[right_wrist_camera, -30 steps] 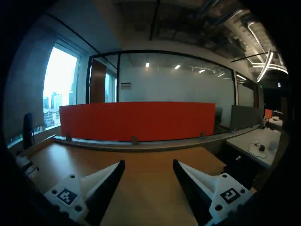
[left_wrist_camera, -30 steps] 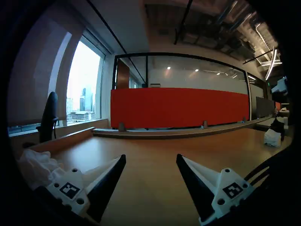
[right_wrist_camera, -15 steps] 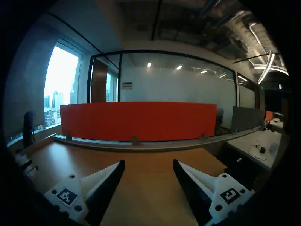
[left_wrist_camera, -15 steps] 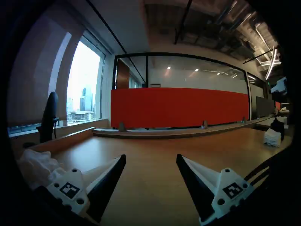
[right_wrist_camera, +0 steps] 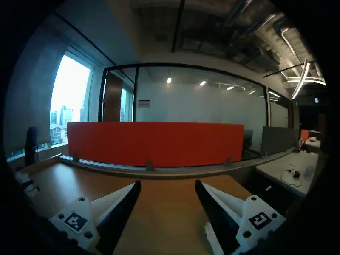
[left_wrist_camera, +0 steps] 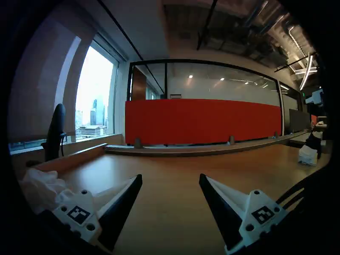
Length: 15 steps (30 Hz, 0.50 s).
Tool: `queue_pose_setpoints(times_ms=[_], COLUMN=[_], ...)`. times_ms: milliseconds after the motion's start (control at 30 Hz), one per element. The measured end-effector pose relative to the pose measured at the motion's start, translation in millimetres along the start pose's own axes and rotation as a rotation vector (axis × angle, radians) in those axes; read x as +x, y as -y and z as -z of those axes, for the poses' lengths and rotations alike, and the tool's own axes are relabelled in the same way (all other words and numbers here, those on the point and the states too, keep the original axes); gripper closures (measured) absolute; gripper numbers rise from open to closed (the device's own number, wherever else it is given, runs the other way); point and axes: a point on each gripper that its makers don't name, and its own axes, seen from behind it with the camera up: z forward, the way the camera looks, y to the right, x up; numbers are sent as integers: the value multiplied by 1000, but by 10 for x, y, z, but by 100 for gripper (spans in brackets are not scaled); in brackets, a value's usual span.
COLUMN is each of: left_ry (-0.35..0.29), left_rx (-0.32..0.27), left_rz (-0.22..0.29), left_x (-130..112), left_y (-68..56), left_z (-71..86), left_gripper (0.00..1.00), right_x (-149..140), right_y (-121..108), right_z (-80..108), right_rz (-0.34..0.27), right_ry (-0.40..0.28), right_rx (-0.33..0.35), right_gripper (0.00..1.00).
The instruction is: Fold towel
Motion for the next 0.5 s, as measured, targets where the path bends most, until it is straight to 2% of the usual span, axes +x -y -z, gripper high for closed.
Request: queue_pose_setpoints(times_ms=[167,500], left_ry=[0,0], left_rx=[0,0], left_rz=[0,0], left_x=[-11,-17], left_y=[3,-3], left_z=[-8,-7], left_gripper=[0,0], right_x=[-72,-405], right_y=[-48,41], right_z=[-24,-85], right_rz=[-16,-43], right_ry=[-25,-49], right_rx=[18,39], right_gripper=[1,1])
